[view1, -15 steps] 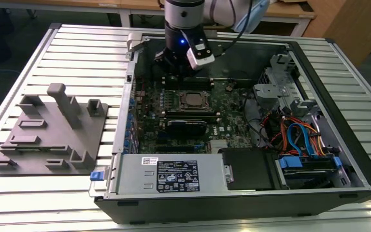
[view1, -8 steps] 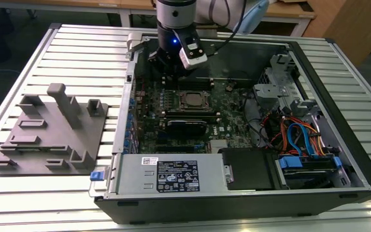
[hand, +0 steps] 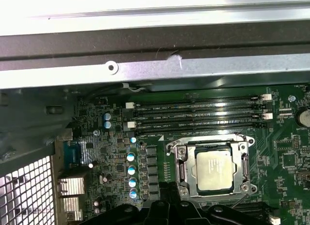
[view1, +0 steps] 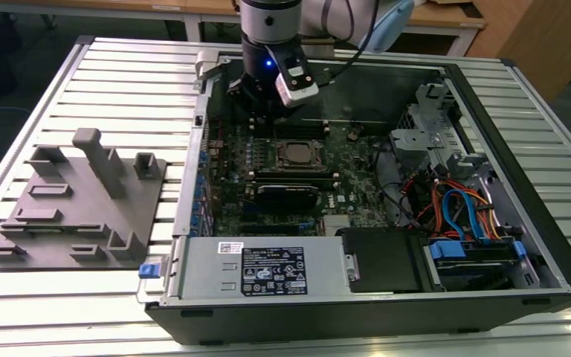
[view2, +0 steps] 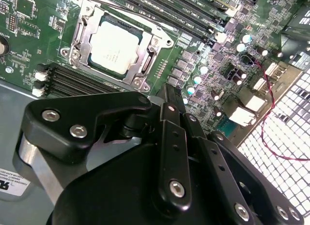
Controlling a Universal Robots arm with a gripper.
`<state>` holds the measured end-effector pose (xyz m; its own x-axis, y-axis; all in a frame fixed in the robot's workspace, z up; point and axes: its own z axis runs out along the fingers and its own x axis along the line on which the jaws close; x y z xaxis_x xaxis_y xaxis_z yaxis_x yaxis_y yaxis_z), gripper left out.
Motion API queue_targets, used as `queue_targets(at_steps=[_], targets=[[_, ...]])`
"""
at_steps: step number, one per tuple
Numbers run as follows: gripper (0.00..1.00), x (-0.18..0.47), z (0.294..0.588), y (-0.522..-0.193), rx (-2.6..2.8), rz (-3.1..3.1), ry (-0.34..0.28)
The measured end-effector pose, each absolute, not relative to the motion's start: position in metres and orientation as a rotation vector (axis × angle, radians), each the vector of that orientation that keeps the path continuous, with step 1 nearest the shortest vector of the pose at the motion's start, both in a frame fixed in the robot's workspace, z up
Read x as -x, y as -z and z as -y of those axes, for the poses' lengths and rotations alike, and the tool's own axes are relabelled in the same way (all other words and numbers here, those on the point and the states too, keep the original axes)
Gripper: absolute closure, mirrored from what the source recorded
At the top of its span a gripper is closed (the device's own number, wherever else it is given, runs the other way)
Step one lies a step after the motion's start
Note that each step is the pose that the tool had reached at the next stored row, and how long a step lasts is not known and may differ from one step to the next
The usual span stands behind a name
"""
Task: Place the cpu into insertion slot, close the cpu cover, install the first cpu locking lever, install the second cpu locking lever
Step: 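Install the first cpu locking lever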
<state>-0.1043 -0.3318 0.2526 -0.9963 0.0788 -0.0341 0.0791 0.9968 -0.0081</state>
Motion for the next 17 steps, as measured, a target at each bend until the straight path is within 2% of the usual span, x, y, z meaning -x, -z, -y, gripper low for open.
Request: queue_targets(at_steps=[17], targets=[[0.9, 0.111, 0.3295, -0.2548, -0.123, -3.105, 0.013]])
